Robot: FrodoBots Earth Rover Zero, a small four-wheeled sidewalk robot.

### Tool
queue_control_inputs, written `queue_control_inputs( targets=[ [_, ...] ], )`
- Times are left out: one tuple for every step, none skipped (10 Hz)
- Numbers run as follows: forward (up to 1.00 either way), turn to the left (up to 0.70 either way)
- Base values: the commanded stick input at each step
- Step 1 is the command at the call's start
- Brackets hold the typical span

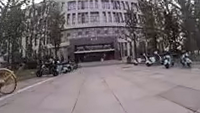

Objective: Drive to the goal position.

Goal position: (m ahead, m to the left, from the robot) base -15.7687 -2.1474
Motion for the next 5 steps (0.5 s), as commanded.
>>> queue_control_inputs(
  targets=[
    [0.00, 0.00],
    [0.00, 0.00],
    [0.00, 0.00],
    [0.00, 0.00],
    [0.00, 0.00]
  ],
)
